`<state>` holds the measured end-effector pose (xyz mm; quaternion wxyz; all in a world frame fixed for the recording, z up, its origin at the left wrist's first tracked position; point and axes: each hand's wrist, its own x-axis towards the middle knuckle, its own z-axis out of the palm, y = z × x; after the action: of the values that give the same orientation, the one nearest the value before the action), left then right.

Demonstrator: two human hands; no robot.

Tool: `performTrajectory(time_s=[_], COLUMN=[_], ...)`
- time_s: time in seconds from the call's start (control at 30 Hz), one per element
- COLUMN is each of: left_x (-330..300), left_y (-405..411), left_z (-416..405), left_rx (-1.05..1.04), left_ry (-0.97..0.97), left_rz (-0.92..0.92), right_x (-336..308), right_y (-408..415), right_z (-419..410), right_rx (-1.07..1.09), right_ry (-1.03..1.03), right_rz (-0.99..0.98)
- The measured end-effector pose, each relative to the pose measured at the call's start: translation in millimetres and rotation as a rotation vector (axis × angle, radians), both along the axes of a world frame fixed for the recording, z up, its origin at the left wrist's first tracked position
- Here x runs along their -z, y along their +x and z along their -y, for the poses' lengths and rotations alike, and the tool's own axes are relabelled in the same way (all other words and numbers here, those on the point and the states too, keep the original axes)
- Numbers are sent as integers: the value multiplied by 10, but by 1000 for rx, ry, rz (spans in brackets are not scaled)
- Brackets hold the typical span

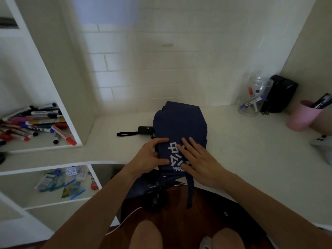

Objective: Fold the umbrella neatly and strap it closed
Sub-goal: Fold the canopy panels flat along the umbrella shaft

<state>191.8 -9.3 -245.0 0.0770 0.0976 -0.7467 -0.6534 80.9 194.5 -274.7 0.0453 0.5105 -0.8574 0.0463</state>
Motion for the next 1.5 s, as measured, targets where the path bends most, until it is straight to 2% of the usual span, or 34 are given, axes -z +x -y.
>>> performTrajectory(time_s=[0.13,0.17,0.2,0.27,0.3,0.37,0.43,0.47,0.77,0.87,0.9,0.93,1.0,1.07,1.13,1.23,1.37,1.5], left_x=[-7,1,27,107,139,223,322,367,331,281,291,310,351,379,390,408,422,422], left_y=[46,58,64,69,58,17,14,21,-177,-290,-298,-292,-278,-283,-281,-286,-292,-290], left_z=[-23,-31,-30,-32,-47,-74,-61,-26,161,248,260,263,268,274,280,291,298,289], left_rx=[-20,-98,-226,-425,-393,-107,125,170,267,317,320,316,297,290,283,279,271,264], left_ry=[-11,-103,-292,-779,-971,-1213,-1331,-1363,-1361,-1358,-1358,-1357,-1363,-1368,-1373,-1369,-1363,-1371], left_rz=[15,18,-6,-194,-299,-339,-170,-92,93,135,125,108,77,56,35,24,17,16], right_x=[33,45,56,71,72,59,26,11,-15,-196,-304,-425,-690,-916,-1057,-1145,-1209,-1375], right_y=[-11,-17,-24,-38,-40,-40,-47,-57,-291,-340,-372,-415,-525,-761,-1017,-1266,-1392,-1277], right_z=[-14,-13,-15,-14,-12,-8,-28,-57,-205,-108,-87,-68,5,108,243,483,650,530], right_rx=[-12,-12,-12,-11,-12,-19,-23,-19,120,147,177,225,366,550,680,703,703,656], right_ry=[45,50,53,61,62,55,57,65,136,181,123,-23,-463,-742,-801,-786,-899,-974], right_rz=[40,42,46,54,60,89,136,138,186,273,316,331,277,312,583,960,1148,1151])
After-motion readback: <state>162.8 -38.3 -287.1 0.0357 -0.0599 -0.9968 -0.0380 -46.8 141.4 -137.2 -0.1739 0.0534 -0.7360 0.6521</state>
